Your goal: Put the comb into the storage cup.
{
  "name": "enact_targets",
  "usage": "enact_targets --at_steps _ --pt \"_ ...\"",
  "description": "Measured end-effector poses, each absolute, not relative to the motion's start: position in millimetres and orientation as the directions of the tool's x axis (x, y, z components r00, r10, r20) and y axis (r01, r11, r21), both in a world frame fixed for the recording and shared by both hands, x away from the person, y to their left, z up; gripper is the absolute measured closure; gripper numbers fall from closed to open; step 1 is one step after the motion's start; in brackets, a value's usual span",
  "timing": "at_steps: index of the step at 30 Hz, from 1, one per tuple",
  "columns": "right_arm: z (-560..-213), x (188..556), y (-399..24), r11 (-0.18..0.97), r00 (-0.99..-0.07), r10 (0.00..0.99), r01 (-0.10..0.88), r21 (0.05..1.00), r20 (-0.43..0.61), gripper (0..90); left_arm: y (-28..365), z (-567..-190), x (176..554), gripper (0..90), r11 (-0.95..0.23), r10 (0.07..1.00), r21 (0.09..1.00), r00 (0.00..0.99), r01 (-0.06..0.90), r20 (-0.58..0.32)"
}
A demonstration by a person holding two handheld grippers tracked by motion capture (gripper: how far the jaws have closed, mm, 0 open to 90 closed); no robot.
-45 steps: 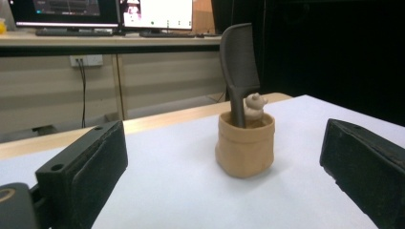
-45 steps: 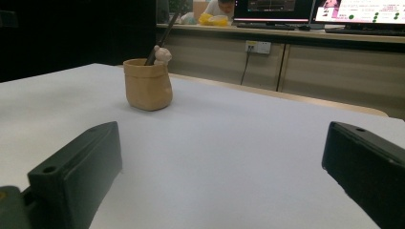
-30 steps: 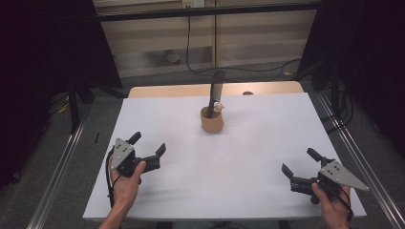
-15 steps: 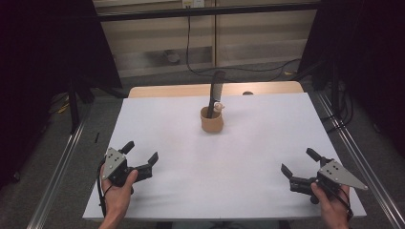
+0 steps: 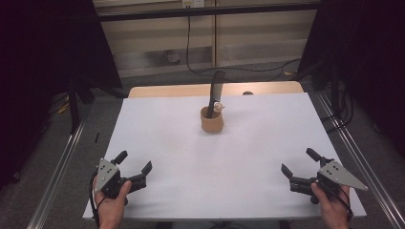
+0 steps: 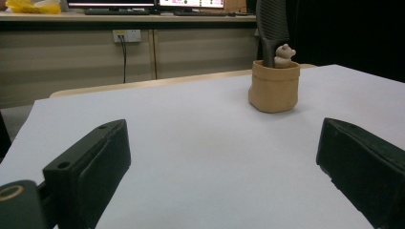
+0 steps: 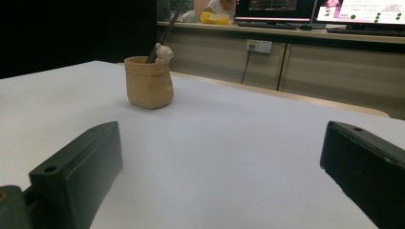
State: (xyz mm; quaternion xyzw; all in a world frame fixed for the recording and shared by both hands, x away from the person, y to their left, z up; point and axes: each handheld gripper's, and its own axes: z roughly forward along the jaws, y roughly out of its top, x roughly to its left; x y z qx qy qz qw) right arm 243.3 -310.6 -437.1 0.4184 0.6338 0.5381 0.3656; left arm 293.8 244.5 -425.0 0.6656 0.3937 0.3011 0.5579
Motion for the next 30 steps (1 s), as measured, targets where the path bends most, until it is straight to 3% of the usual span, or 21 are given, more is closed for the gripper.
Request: enact_targets --at_steps 30 --pt "-438.1 244.7 -309.7 0.066 -0.380 0.925 0.141 0.988 -0.007 0.0 250.3 -433.4 284.4 3.8 -0.022 0.871 0.977 0.484 0.214 -0.086"
